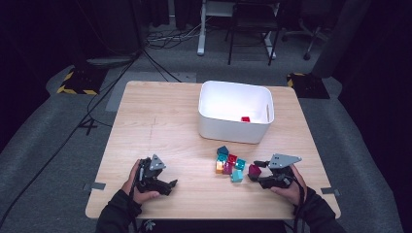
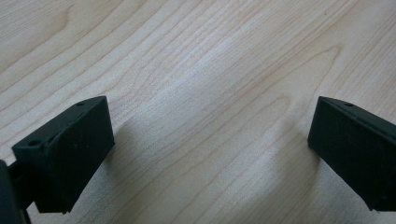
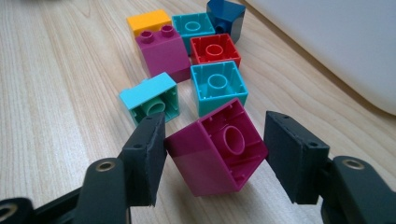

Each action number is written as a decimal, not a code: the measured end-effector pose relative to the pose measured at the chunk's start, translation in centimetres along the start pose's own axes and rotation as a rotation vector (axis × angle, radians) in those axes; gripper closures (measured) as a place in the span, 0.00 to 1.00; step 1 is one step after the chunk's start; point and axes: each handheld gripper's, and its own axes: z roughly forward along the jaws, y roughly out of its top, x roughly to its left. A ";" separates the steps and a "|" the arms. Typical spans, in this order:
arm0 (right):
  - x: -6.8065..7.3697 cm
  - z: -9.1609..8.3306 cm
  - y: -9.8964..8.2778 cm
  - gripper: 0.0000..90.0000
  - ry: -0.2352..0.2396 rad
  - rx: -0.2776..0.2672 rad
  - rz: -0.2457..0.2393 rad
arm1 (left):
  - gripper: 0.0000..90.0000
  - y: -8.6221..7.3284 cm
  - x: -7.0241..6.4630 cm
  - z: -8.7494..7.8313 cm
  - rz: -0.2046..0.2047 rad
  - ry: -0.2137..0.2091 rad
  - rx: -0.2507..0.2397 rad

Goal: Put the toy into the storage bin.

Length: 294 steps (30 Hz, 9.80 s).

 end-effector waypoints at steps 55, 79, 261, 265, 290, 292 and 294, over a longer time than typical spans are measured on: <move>-2.9 -6.8 9.7 0.45 -0.143 -0.206 -0.037 | 0.00 0.0 0.0 0.1 -0.005 0.002 -0.005; -5.6 -7.6 14.8 0.45 -0.240 -0.260 -0.047 | 0.00 0.0 0.0 0.1 -0.010 -0.009 -0.004; -2.5 0.5 2.4 0.66 -0.128 -0.044 0.026 | 0.00 0.0 -0.1 0.1 -0.010 -0.009 -0.003; -2.9 -0.3 2.7 0.66 -0.141 -0.066 0.034 | 0.00 0.0 -0.1 0.1 -0.010 -0.009 -0.003; -4.1 -5.1 7.2 0.66 -0.194 -0.186 0.012 | 0.00 0.0 0.0 0.1 -0.010 -0.006 -0.003; -4.2 -5.5 7.7 0.66 -0.202 -0.188 0.008 | 0.00 0.0 0.0 0.1 -0.010 -0.007 -0.003; -4.3 -5.7 8.2 0.66 -0.197 -0.205 0.014 | 0.00 0.0 -0.1 0.1 -0.011 -0.007 -0.003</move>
